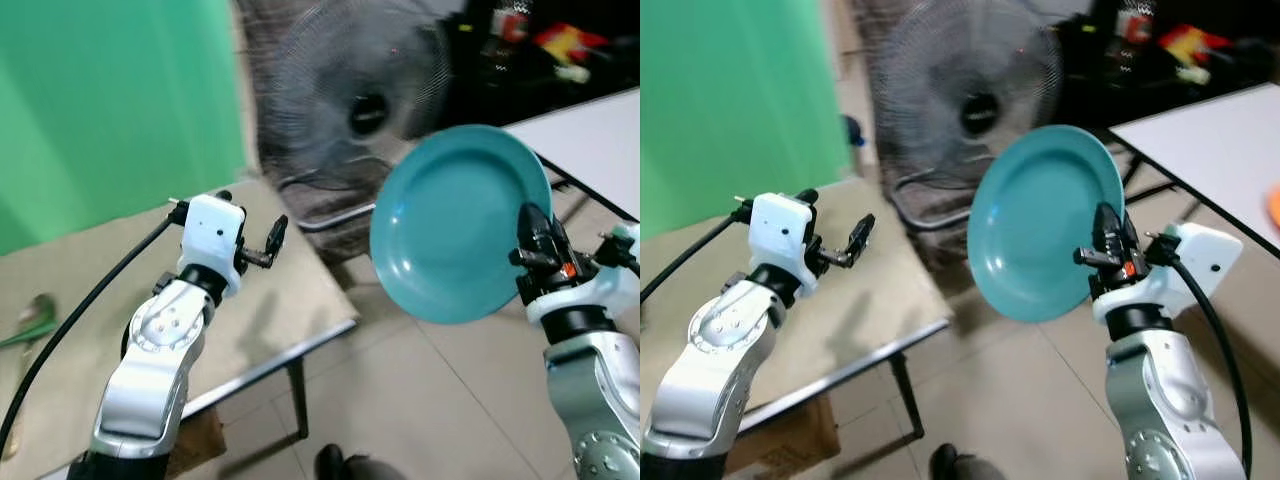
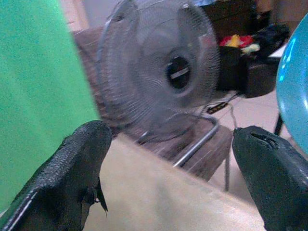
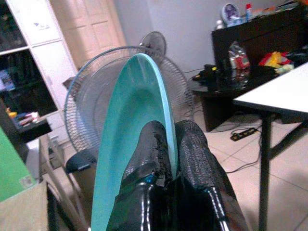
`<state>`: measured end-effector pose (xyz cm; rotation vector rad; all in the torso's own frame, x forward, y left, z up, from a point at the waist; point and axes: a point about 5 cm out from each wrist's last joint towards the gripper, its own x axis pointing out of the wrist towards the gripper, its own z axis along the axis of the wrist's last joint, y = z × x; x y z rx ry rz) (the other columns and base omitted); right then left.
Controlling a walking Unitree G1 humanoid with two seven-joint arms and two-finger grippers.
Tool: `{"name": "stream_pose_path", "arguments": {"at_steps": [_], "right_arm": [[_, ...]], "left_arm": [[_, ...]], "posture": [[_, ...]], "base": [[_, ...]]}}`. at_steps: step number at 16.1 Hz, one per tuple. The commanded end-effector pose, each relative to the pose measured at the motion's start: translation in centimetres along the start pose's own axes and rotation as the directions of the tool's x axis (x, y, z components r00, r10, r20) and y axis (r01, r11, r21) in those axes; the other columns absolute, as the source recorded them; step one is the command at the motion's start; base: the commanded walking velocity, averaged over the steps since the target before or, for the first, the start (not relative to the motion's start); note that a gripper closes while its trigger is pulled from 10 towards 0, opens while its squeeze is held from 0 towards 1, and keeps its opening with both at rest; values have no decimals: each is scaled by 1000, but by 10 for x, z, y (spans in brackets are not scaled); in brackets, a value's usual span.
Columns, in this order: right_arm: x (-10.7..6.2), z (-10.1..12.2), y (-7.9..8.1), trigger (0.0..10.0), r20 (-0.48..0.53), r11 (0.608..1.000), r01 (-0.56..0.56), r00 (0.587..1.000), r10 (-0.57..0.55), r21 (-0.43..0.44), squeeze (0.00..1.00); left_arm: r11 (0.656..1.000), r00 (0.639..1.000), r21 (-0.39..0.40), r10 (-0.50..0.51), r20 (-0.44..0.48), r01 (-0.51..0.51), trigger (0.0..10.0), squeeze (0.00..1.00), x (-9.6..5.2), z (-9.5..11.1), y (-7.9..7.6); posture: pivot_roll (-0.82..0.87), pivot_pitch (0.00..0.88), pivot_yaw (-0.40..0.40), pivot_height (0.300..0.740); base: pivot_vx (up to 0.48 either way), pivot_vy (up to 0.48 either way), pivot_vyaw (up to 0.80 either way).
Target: Setting the table
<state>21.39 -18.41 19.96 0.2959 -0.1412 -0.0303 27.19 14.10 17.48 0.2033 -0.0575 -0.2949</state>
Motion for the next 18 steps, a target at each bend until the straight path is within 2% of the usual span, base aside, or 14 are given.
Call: {"name": "stream_pose_path", "arguments": {"at_steps": [1,7,18], "right_arm": [[0,5,0,10000,24,1000,12,1000,-12,-6,0],[1,1,-3,10000,-2,998,56,998,-56,-32,0],[-5,-4,-11,10000,-9,989,149,989,-149,-13,0]], "left_arm": [[1000,1000,-2,-9,8,9,10000,0,3,2,-4],[1000,1000,6,-20,13,20,10000,0,6,1,-5],[998,998,8,-59,26,58,10000,0,12,0,-10]], "posture": [[-3,0,3,740],[-21,0,-3,740],[-44,0,16,740]], "base": [[0,-330,-781],[0,-339,-781],[0,-334,-781]]}}
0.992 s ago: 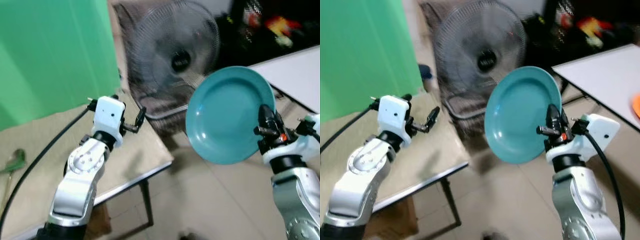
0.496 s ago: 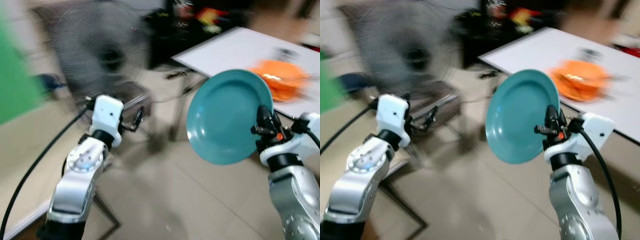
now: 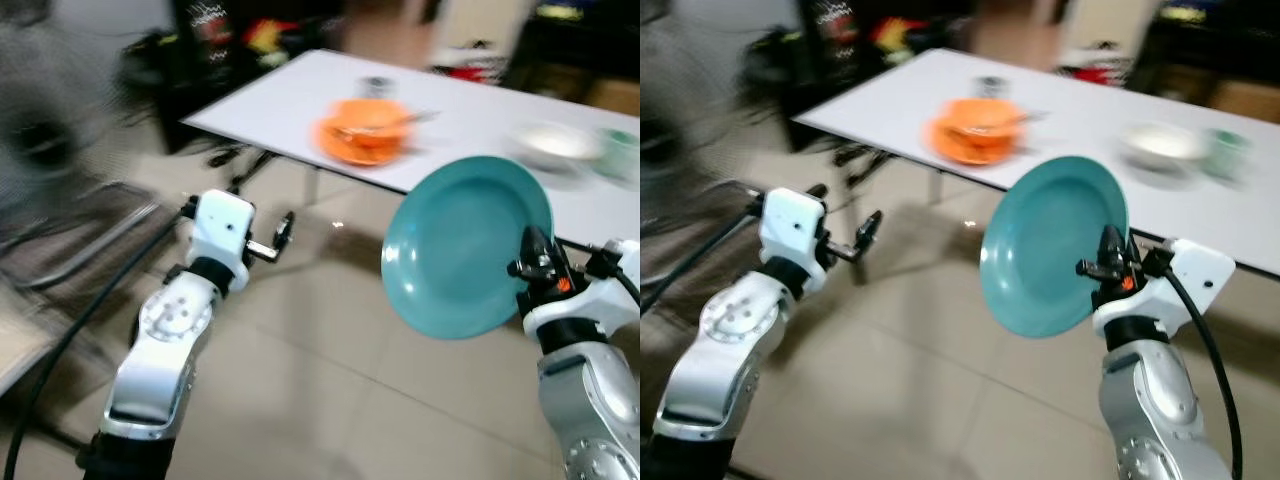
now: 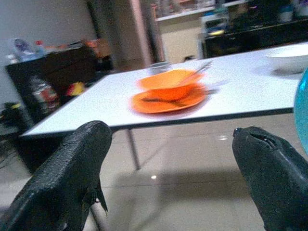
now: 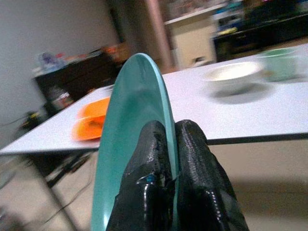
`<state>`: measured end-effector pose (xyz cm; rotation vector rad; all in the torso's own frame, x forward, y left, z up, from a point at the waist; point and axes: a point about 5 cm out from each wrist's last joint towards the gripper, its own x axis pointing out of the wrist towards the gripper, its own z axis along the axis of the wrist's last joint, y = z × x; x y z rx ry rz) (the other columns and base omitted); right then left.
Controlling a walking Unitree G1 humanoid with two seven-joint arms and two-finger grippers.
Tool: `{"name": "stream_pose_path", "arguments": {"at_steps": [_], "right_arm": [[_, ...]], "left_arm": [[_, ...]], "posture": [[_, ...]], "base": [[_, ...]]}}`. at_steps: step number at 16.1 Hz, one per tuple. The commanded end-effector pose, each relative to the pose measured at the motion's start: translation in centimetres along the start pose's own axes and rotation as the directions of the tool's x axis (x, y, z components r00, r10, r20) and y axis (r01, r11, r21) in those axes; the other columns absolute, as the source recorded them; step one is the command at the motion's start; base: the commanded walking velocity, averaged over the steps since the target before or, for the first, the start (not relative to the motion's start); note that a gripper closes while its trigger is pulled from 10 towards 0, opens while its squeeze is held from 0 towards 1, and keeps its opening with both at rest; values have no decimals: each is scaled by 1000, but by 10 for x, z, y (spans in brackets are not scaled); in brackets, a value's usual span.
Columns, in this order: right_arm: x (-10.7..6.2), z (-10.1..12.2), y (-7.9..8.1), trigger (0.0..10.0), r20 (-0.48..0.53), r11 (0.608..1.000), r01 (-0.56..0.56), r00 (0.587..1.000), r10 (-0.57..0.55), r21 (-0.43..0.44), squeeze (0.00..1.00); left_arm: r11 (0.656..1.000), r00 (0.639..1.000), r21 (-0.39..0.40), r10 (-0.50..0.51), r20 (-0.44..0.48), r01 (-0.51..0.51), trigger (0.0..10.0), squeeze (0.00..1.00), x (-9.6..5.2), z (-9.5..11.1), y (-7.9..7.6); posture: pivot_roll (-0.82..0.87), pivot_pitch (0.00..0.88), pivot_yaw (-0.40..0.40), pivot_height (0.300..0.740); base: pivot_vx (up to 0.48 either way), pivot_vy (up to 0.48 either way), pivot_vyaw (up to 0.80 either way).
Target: Setting the table
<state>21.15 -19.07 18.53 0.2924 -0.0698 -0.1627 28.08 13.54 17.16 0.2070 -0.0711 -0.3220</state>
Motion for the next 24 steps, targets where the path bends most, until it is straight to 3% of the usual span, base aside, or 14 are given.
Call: {"name": "stream_pose_path", "arguments": {"at_steps": [1,4,9,12,15,20,24], "right_arm": [[-1,8,-1,10000,41,1000,11,999,-11,5,0],[-1,9,0,10000,39,1000,11,999,-11,12,0],[7,5,5,10000,0,997,-71,997,71,4,0],[14,6,9,10000,-9,993,-117,993,116,-34,0],[16,6,10,10000,-12,991,-125,992,124,-41,0],[15,4,11,10000,-18,991,-125,992,124,-37,0],[14,5,12,10000,-11,991,-129,992,129,-40,0]], "left_arm": [[999,999,1,-34,11,34,10000,0,2,2,-6],[998,999,-55,-34,-4,34,10000,0,-2,-2,-8],[993,998,-104,-58,-1,58,10000,0,-6,-7,-14],[992,1000,-122,-21,5,21,10000,0,-7,-6,-13],[992,1000,-124,-9,-9,8,10000,0,-8,-8,-10],[992,1000,-129,3,3,-2,10000,0,-6,-5,-7],[992,1000,-126,-9,3,10,10000,0,-7,-5,-8]], "posture": [[-49,0,19,740],[-53,0,19,740],[-38,0,-11,740],[-34,0,-37,740],[-34,0,-37,740],[-32,0,-23,740],[-29,0,-24,740]], "base": [[0,-270,-781],[0,0,-781],[52,0,0],[287,0,0],[308,0,0],[317,0,-753],[321,0,0]]}}
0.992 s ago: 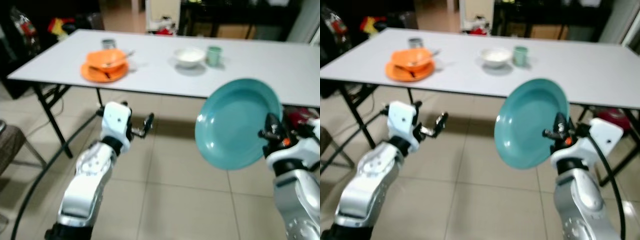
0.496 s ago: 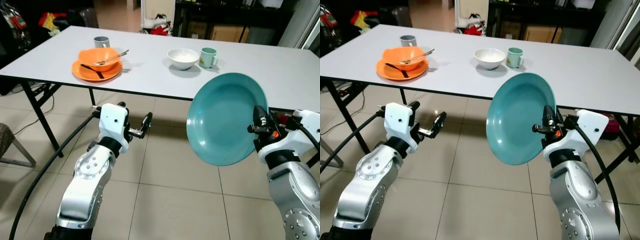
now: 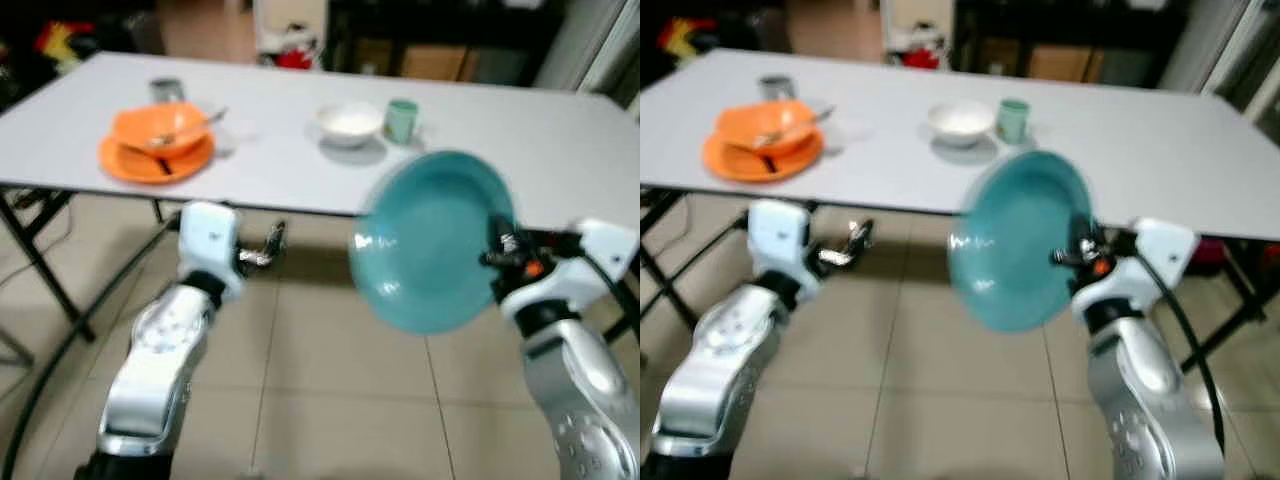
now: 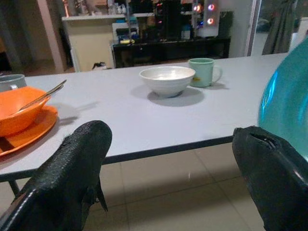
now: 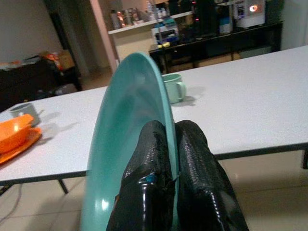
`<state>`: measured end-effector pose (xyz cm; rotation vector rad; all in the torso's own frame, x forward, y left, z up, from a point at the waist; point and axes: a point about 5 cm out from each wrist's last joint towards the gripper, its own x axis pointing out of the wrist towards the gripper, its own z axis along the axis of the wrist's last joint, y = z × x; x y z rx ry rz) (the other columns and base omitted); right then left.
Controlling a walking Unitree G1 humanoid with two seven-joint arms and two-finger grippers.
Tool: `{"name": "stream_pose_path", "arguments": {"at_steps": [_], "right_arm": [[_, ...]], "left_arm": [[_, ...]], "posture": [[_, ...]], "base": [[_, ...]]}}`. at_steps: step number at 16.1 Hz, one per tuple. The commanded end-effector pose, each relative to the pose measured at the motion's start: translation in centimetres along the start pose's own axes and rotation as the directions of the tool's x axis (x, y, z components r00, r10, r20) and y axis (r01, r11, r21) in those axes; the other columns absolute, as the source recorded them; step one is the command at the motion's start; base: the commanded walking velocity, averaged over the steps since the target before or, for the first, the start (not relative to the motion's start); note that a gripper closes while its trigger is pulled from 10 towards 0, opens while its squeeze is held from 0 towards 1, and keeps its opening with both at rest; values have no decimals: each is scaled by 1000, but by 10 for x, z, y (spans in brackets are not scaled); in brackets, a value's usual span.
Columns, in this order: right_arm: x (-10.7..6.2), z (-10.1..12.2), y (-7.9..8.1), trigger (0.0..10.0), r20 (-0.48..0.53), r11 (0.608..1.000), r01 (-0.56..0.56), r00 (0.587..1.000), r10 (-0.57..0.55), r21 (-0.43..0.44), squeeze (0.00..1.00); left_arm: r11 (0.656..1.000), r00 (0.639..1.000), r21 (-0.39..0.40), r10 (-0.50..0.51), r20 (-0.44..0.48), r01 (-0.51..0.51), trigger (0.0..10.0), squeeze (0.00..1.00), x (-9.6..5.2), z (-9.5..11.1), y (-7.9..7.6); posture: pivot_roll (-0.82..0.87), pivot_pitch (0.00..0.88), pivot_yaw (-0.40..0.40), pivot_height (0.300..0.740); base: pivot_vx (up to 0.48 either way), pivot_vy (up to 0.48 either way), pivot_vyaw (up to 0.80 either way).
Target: Setting the table
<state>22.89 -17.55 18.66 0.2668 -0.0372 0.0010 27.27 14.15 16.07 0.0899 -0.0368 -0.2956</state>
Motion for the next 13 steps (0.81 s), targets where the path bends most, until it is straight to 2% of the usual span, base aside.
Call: {"name": "stream_pose_path", "arguments": {"at_steps": [1,11,13], "right_arm": [[-2,9,-5,10000,44,999,27,999,-26,-21,0],[-2,9,-5,10000,44,1000,21,999,-20,-20,0],[-2,8,-5,10000,38,1000,20,999,-19,-21,0]], "left_arm": [[999,999,-5,-41,19,41,10000,0,3,5,-9],[998,998,6,-61,20,61,10000,0,4,6,-11],[998,998,4,-64,21,64,10000,0,4,6,-12]], "posture": [[-30,0,-24,740],[-28,0,-25,740],[-30,0,-26,740]], "base": [[319,0,0],[319,0,0],[319,0,-603]]}}
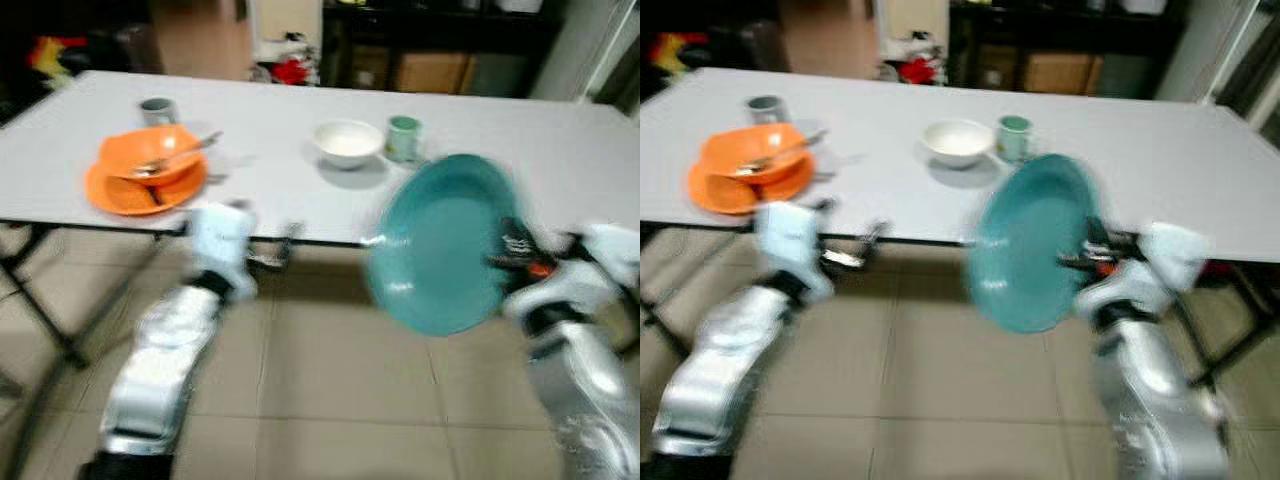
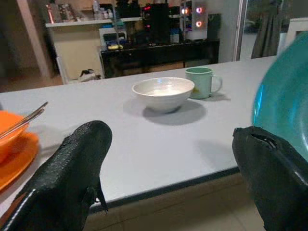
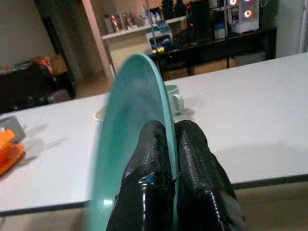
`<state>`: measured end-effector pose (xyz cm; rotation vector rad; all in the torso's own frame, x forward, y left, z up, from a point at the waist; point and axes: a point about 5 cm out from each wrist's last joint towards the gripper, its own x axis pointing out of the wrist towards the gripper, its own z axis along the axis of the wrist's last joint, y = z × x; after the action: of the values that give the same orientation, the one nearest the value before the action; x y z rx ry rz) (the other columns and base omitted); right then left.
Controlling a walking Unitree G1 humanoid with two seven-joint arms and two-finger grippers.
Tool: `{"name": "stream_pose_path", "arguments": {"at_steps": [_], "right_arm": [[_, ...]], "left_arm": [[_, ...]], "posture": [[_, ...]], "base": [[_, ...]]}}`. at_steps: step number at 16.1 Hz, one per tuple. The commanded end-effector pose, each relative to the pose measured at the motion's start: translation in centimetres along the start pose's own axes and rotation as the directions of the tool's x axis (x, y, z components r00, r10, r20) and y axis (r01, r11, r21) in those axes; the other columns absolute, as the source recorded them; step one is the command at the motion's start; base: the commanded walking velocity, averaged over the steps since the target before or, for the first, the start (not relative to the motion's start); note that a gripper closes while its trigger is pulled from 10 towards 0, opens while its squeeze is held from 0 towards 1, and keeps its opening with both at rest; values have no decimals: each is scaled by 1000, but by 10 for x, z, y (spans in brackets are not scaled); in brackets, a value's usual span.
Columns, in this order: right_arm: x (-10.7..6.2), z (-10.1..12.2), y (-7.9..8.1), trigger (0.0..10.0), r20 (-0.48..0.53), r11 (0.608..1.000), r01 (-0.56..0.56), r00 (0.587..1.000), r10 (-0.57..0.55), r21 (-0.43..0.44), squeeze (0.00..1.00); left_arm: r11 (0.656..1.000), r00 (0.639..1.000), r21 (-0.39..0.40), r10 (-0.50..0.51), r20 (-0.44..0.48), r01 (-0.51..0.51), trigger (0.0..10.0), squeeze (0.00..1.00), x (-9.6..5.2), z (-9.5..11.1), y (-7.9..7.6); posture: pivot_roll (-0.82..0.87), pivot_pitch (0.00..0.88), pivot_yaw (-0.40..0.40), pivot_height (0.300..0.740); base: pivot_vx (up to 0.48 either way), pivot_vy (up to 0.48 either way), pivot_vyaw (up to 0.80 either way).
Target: Setting the table
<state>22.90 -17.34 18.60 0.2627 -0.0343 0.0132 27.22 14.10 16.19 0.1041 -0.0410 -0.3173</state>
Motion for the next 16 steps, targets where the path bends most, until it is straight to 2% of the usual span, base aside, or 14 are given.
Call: {"name": "stream_pose_path", "arguments": {"at_steps": [1,2,16], "right_arm": [[-1,9,-6,10000,42,999,31,999,-30,-17,0],[-1,9,-6,10000,43,999,30,999,-29,-16,0],[0,11,-5,10000,57,1000,15,998,-14,-17,0]], "left_arm": [[999,999,-11,-42,18,42,10000,0,5,5,-11],[999,999,-11,-42,19,42,10000,0,5,5,-11],[999,999,-9,-43,20,43,10000,0,4,4,-10]], "posture": [[-29,0,-27,740],[-29,0,-27,740],[-23,0,-35,740]], "base": [[319,0,-788],[319,0,-788],[340,0,0]]}}
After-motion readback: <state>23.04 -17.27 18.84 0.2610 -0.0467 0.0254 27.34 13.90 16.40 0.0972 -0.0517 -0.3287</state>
